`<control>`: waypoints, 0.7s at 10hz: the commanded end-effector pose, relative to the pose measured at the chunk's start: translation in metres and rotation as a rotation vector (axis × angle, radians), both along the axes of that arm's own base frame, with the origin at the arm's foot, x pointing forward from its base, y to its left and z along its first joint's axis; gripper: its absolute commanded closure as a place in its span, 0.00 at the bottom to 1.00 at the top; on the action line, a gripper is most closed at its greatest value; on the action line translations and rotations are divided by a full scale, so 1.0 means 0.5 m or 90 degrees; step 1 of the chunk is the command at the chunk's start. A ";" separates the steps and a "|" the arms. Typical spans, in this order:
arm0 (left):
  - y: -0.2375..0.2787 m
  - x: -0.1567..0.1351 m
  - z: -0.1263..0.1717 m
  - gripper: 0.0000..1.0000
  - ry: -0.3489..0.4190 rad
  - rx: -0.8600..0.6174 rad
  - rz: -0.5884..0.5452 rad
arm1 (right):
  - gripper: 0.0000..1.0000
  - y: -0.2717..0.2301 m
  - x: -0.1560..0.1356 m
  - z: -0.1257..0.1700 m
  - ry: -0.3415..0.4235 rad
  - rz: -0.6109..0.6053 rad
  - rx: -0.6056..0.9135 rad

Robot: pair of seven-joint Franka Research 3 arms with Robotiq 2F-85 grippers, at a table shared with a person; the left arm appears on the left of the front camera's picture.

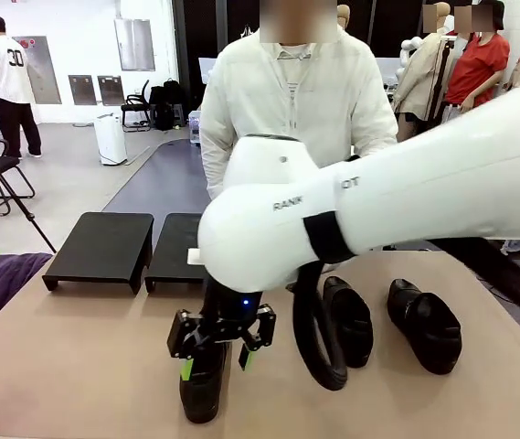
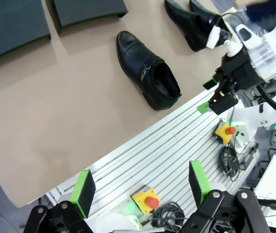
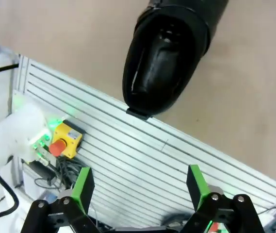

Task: Organize the shoes by placing them on the stand.
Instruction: Pick up one Shoe and place it in the middle of the table.

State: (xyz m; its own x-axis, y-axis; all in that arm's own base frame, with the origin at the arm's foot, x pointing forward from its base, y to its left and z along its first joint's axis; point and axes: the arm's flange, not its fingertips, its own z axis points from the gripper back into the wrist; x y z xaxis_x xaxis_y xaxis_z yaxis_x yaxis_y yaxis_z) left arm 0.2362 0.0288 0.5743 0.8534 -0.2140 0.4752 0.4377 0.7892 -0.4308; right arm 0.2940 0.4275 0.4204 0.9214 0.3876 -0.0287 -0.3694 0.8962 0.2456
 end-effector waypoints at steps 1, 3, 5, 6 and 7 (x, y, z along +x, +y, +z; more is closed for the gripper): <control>0.002 0.000 0.000 0.00 -0.005 -0.011 -0.010 | 0.00 -0.051 0.039 0.008 0.008 -0.014 -0.017; 0.002 0.000 0.000 0.00 -0.005 -0.011 -0.010 | 0.00 -0.169 0.055 0.045 0.020 -0.069 -0.009; 0.002 0.000 0.000 0.00 -0.005 -0.011 -0.010 | 0.00 -0.344 0.034 0.119 0.022 -0.090 0.018; 0.002 0.000 0.000 0.00 -0.005 -0.011 -0.010 | 0.00 -0.482 0.019 0.160 0.040 -0.137 0.054; 0.002 0.000 0.000 0.00 -0.005 -0.011 -0.010 | 0.00 -0.586 0.017 0.175 0.061 -0.198 0.090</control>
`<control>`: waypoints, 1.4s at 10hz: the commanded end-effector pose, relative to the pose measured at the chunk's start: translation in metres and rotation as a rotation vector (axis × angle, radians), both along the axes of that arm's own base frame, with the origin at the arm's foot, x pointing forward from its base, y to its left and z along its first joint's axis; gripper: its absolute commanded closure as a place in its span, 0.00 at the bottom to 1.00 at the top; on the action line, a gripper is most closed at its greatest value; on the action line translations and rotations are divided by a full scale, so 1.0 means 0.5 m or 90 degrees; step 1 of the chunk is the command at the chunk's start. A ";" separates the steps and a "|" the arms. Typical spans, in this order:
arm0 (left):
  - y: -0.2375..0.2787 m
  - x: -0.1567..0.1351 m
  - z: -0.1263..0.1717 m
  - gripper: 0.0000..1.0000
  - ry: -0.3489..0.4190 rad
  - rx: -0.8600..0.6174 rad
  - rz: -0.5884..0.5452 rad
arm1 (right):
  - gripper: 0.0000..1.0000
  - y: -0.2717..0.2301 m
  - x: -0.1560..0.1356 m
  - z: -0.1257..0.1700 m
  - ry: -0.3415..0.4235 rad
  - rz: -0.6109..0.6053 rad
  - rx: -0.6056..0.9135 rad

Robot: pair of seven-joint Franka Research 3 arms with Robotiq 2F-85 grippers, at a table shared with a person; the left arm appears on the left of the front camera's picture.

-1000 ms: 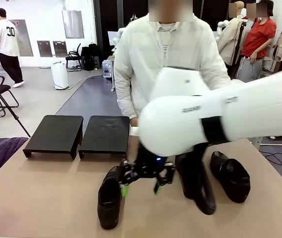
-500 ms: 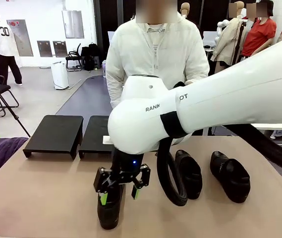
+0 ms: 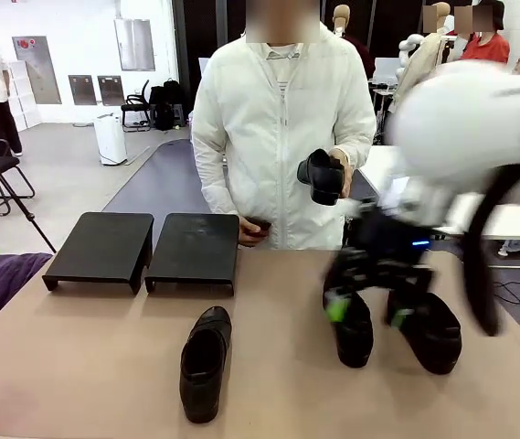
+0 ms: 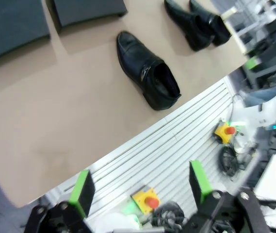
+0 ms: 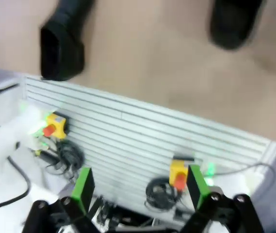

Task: Organize the shoes by placing them on the stand.
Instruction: Pick up one Shoe and place it in the middle of the table.

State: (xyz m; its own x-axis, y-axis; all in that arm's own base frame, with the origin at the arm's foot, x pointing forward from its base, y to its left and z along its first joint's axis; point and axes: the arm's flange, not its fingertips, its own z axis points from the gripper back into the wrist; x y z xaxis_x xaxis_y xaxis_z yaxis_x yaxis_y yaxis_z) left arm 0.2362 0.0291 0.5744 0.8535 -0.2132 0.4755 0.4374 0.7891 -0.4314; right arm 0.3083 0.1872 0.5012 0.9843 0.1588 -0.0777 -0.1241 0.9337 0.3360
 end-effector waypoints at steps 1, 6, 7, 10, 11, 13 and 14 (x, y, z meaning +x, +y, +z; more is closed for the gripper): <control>0.001 0.000 -0.001 0.00 -0.005 -0.010 -0.010 | 0.00 -0.203 -0.007 0.014 0.018 -0.090 0.106; 0.001 0.000 -0.001 0.00 -0.005 -0.010 -0.010 | 0.00 -0.565 -0.068 -0.138 -0.102 -0.305 0.428; 0.001 0.000 -0.001 0.00 -0.005 -0.010 -0.010 | 0.00 -0.591 -0.101 -0.154 -0.145 -0.363 0.485; 0.001 0.000 -0.001 0.00 -0.005 -0.010 -0.010 | 0.00 -0.640 -0.038 -0.079 -0.086 -0.353 0.409; 0.001 0.000 -0.001 0.00 -0.005 -0.010 -0.010 | 0.00 -0.640 -0.038 -0.079 -0.086 -0.353 0.409; 0.001 0.000 -0.001 0.00 -0.005 -0.010 -0.010 | 0.00 -0.640 -0.038 -0.079 -0.086 -0.353 0.409; 0.001 0.000 -0.001 0.00 -0.005 -0.010 -0.010 | 0.00 -0.640 -0.038 -0.079 -0.086 -0.353 0.409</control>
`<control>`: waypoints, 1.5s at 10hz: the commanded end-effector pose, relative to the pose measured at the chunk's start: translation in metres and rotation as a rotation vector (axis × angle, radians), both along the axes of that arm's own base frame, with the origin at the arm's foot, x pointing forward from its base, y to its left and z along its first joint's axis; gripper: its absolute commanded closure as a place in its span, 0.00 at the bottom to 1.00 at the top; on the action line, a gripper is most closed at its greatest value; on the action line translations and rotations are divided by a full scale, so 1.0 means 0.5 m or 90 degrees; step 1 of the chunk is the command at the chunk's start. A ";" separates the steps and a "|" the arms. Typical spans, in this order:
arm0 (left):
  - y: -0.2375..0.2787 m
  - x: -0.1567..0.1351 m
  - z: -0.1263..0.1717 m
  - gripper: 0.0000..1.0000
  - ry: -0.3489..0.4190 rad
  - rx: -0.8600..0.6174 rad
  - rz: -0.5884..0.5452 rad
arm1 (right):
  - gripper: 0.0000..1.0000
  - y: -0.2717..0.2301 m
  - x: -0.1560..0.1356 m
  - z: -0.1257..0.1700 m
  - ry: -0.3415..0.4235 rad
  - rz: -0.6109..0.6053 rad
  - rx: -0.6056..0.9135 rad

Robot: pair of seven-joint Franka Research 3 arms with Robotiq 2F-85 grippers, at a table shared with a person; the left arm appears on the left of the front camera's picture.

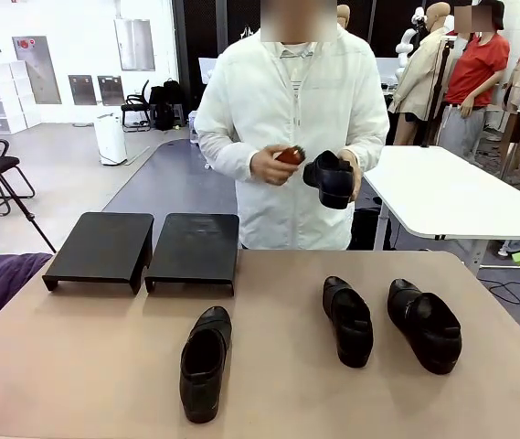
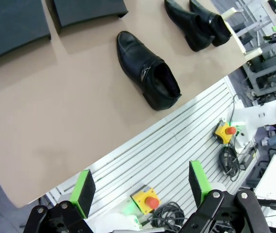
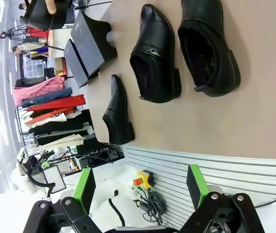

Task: Organize the shoes by placing them on the stand.
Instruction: Place the Shoe from the middle of the table onto the Shoes Stand.

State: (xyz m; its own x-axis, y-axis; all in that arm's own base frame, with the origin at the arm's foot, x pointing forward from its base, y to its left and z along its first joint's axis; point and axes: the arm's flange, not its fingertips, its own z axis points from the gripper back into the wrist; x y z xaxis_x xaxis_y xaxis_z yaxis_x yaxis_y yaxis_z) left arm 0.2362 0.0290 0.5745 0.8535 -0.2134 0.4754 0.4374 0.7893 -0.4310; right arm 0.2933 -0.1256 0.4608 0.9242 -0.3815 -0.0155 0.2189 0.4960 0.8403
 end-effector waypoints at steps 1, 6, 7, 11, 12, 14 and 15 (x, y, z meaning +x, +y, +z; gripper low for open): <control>0.002 0.000 -0.001 0.00 -0.005 -0.010 -0.010 | 0.00 -0.014 -0.009 0.002 0.001 0.005 -0.006; -0.092 0.012 0.035 0.00 0.027 0.081 0.035 | 0.00 -0.014 -0.009 0.002 0.001 0.005 -0.006; -0.233 0.040 0.046 0.00 0.069 0.159 -0.006 | 0.00 -0.014 -0.009 0.002 0.001 0.005 -0.006; -0.640 0.027 -0.087 0.00 0.070 0.392 -0.012 | 0.00 -0.014 -0.009 0.002 0.001 0.005 -0.006; -0.520 -0.022 -0.055 0.00 0.036 0.320 -0.031 | 0.00 -0.014 -0.009 0.002 0.001 0.005 -0.006; -0.520 -0.022 -0.055 0.00 0.036 0.320 -0.031 | 0.00 -0.014 -0.009 0.002 0.001 0.005 -0.006; -0.520 -0.022 -0.055 0.00 0.036 0.320 -0.031 | 0.00 -0.014 -0.009 0.002 0.001 0.005 -0.006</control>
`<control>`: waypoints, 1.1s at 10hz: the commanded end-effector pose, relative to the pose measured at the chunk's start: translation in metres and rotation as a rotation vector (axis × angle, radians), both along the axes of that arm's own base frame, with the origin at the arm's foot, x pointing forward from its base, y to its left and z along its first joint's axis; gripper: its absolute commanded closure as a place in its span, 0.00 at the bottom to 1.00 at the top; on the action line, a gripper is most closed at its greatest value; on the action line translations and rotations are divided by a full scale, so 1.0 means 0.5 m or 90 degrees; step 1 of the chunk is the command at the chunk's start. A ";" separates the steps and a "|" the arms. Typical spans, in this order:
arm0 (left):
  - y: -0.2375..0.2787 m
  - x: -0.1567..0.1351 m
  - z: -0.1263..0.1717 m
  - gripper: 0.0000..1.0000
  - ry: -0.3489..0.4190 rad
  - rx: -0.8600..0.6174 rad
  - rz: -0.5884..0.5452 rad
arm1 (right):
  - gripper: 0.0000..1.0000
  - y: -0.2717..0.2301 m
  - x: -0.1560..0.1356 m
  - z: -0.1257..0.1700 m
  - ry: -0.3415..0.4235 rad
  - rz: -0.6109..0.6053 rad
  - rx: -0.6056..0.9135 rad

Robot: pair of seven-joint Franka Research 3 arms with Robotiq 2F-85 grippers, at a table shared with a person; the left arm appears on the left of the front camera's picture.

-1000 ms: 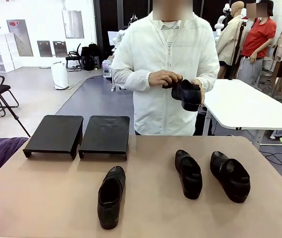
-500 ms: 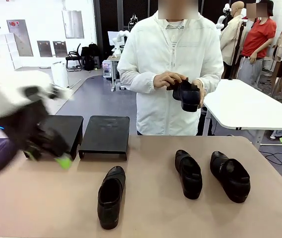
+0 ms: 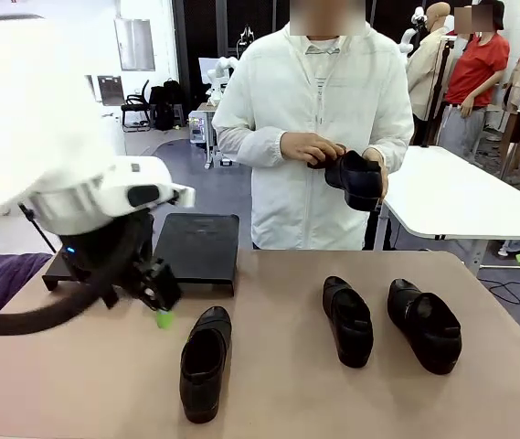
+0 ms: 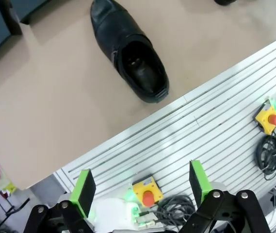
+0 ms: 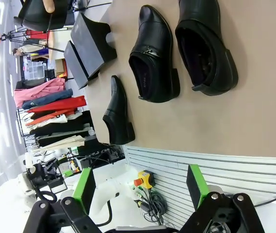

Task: Organize the shoes by placing them on the stand.
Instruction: Place the Shoe from the middle of the table onto the Shoes Stand.

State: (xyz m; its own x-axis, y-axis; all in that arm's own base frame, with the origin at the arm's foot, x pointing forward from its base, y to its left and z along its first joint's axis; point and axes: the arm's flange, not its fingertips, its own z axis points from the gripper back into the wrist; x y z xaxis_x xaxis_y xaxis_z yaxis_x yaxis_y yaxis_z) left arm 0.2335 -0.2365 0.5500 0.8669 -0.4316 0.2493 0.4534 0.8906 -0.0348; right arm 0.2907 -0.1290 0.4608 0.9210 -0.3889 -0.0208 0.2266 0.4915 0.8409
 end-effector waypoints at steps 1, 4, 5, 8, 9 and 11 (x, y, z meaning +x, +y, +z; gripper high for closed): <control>0.011 -0.017 -0.005 0.00 -0.007 0.002 -0.009 | 0.00 -0.007 -0.003 0.002 -0.002 0.010 -0.008; -0.019 -0.011 -0.010 0.00 0.052 -0.100 0.083 | 0.00 -0.007 -0.003 0.002 -0.002 0.010 -0.008; -0.095 -0.031 -0.064 0.00 0.046 -0.149 0.215 | 0.00 -0.007 -0.003 0.002 -0.002 0.010 -0.008; -0.234 -0.024 -0.217 0.00 -0.007 -0.144 0.314 | 0.00 -0.007 -0.003 0.002 -0.002 0.010 -0.008; -0.249 -0.009 -0.250 0.00 -0.064 -0.142 0.368 | 0.00 -0.007 -0.003 0.002 -0.002 0.010 -0.008; -0.252 0.001 -0.280 0.00 -0.128 -0.111 0.373 | 0.00 -0.007 -0.003 0.002 -0.002 0.010 -0.008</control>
